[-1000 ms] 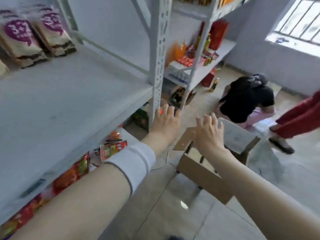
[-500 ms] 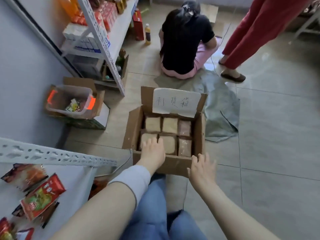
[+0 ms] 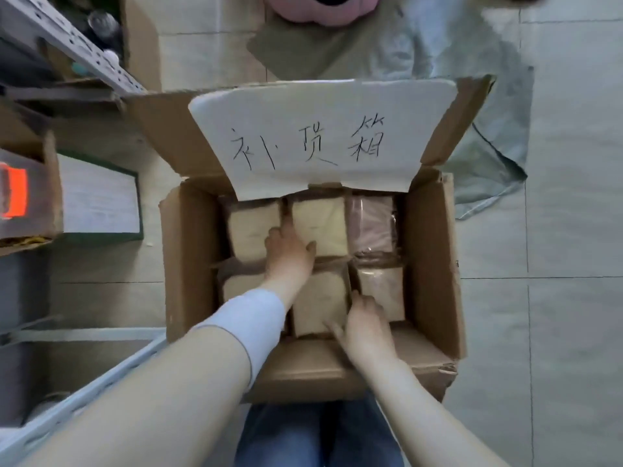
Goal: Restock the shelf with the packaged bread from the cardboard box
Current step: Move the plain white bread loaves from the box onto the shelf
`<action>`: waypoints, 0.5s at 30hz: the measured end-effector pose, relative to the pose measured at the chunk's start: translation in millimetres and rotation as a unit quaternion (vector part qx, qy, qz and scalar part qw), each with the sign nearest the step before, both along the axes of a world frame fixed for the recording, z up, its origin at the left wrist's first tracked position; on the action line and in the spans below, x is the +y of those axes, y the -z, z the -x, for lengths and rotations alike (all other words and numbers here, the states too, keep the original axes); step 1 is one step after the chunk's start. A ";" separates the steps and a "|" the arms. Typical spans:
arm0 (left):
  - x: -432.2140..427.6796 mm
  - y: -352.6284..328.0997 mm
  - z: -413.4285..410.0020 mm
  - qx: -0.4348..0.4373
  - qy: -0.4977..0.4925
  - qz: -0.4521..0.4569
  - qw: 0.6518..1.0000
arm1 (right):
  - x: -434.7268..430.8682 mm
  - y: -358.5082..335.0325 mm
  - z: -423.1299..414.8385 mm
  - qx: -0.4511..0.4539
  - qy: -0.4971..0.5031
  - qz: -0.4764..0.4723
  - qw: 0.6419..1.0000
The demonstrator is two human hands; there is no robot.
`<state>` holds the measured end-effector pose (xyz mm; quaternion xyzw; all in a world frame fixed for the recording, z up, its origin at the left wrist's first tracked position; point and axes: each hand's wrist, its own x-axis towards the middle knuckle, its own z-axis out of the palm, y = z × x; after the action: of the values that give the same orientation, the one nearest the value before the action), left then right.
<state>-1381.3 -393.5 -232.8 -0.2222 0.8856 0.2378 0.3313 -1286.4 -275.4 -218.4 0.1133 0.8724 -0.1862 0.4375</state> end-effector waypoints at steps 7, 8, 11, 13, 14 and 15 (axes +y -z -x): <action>17.0 40.0 31.6 0.094 -0.115 -0.037 0.988 | -2.7 38.0 2.9 -0.062 0.146 0.039 0.987; 16.4 39.1 35.0 0.099 -0.152 -0.052 0.982 | 0.0 36.7 2.9 -0.057 0.158 0.043 0.985; 10.8 33.1 40.9 0.070 -0.232 -0.115 0.963 | 9.5 28.0 2.8 -0.048 0.179 0.068 0.980; 7.9 25.3 42.5 0.030 -0.274 -0.194 0.941 | 18.2 18.3 3.6 -0.044 0.184 0.091 0.978; 6.3 19.9 42.0 0.017 -0.299 -0.231 0.926 | 23.7 13.1 4.0 -0.039 0.185 0.103 0.977; 4.1 14.3 40.9 0.008 -0.320 -0.255 0.912 | 30.2 7.4 4.4 -0.029 0.185 0.112 0.976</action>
<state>-1422.3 -389.4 -247.1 -0.3997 0.6792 0.5506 0.2753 -1290.8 -245.2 -225.8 0.2286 0.7966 -0.3572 0.4307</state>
